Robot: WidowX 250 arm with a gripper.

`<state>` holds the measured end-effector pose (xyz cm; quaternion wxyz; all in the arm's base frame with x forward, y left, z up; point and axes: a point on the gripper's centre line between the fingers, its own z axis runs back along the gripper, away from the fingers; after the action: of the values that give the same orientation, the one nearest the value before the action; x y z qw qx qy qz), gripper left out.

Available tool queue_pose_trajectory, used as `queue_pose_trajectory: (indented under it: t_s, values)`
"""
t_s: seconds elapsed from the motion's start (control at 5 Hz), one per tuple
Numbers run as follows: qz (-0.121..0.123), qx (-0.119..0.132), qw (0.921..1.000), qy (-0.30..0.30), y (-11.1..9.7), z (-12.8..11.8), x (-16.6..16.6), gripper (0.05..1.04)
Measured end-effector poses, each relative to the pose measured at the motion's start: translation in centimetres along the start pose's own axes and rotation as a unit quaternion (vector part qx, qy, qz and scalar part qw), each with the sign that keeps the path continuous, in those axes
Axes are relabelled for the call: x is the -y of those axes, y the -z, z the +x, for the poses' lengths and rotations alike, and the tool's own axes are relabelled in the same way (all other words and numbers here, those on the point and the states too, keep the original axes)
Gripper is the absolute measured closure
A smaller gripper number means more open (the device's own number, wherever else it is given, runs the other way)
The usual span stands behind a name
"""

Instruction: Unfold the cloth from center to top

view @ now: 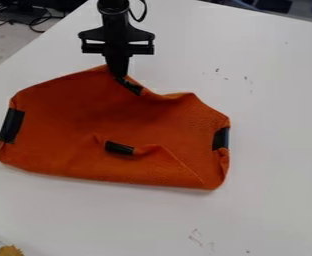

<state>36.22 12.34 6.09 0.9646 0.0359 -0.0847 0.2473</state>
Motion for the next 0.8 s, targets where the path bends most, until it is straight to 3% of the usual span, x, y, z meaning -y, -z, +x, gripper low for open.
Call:
queue_pose_trajectory:
  t_s: [0.4, 0.6, 0.8]
  values:
    - [-0.040, -0.021, 0.9988, -0.017, 5.0, 5.0, 0.0, 1.029]
    - [-0.052, -0.015, 0.9977, -0.040, 6.1, 6.2, -0.7, 1.014]
    - [-0.046, 0.002, 0.9979, -0.046, 6.1, 6.8, -1.1, 0.875]
